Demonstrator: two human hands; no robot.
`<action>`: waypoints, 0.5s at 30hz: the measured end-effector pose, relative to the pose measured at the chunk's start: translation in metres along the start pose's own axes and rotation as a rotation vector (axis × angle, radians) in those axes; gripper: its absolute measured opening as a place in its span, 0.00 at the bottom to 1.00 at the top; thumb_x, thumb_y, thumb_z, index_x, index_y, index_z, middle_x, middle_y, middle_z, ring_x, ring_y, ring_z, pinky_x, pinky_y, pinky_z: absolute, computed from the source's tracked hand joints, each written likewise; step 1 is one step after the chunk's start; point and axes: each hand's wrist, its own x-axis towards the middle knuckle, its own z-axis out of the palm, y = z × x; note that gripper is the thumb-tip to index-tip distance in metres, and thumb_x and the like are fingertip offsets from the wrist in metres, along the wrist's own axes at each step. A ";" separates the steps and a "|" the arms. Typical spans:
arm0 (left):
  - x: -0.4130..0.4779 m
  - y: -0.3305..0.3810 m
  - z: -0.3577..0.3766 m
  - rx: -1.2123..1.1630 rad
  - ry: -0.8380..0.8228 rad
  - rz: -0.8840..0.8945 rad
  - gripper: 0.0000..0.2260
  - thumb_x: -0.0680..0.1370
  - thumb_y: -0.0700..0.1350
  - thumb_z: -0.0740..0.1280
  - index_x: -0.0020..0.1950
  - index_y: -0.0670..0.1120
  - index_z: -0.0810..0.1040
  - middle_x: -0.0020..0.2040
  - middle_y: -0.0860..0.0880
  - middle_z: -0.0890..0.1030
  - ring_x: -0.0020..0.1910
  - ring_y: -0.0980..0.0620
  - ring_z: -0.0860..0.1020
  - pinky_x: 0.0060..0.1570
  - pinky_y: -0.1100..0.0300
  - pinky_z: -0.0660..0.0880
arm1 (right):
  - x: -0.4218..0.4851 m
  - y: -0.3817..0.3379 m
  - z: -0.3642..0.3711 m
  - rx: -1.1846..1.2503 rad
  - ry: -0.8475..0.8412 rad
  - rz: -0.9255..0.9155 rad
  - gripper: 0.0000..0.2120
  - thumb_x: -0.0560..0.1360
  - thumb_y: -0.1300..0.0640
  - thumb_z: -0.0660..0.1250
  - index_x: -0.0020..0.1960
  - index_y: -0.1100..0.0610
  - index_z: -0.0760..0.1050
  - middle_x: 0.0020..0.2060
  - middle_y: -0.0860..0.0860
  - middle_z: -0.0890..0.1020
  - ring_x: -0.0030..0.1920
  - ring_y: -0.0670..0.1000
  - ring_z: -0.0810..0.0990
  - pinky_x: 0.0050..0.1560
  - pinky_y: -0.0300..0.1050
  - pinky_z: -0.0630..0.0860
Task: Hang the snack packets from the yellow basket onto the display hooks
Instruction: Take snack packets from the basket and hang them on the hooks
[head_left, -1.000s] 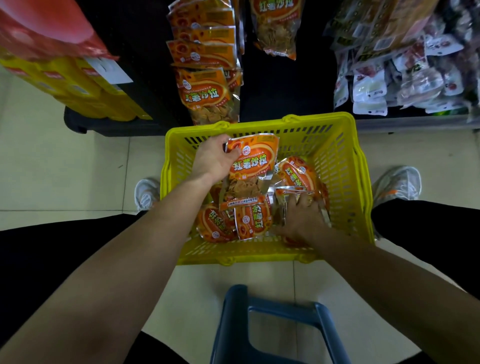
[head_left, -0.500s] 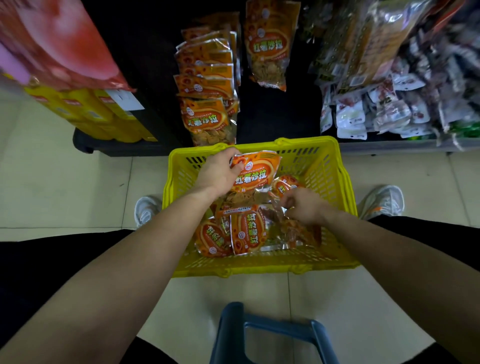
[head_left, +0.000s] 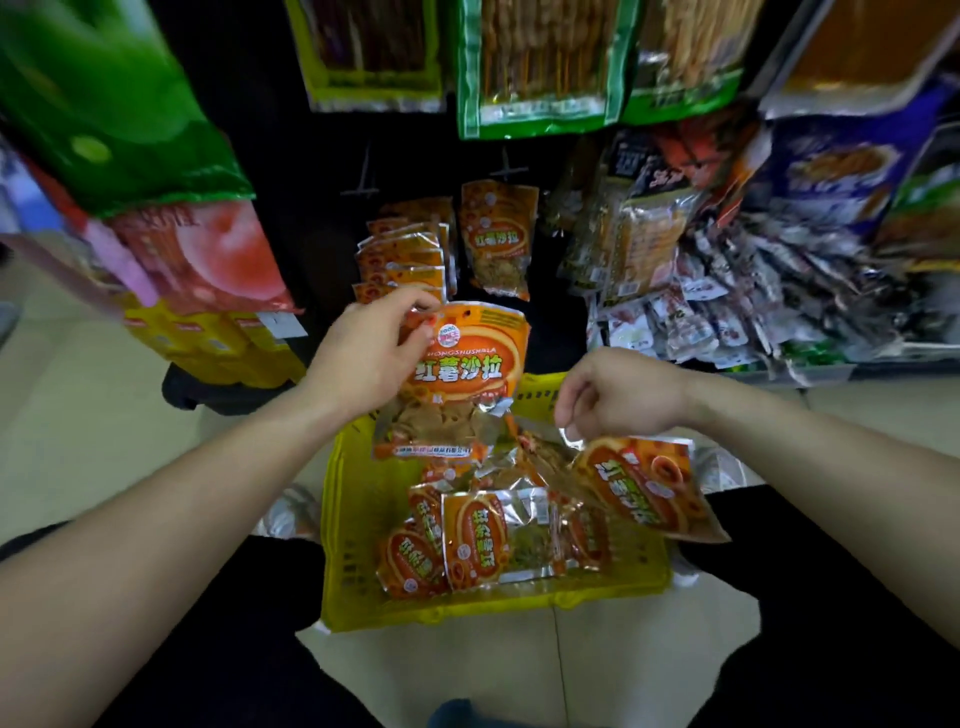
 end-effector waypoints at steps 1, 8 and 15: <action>-0.002 0.002 -0.005 0.015 0.056 0.007 0.12 0.81 0.49 0.66 0.62 0.59 0.71 0.50 0.51 0.83 0.46 0.49 0.81 0.40 0.53 0.80 | -0.004 -0.004 -0.004 0.035 0.013 -0.013 0.06 0.70 0.62 0.75 0.42 0.51 0.84 0.32 0.42 0.85 0.32 0.39 0.82 0.30 0.30 0.71; -0.005 -0.006 -0.010 -0.016 0.207 0.035 0.11 0.82 0.48 0.66 0.56 0.62 0.67 0.43 0.55 0.79 0.35 0.61 0.79 0.22 0.64 0.73 | -0.009 0.000 -0.018 0.225 0.104 -0.053 0.05 0.70 0.60 0.78 0.43 0.53 0.84 0.34 0.50 0.86 0.36 0.46 0.85 0.34 0.33 0.76; 0.009 -0.017 0.007 0.001 0.130 0.066 0.10 0.80 0.45 0.68 0.47 0.60 0.73 0.41 0.61 0.79 0.41 0.69 0.78 0.32 0.75 0.68 | 0.009 0.012 -0.027 0.344 0.140 -0.093 0.06 0.71 0.64 0.76 0.44 0.56 0.83 0.35 0.54 0.86 0.39 0.50 0.86 0.38 0.35 0.77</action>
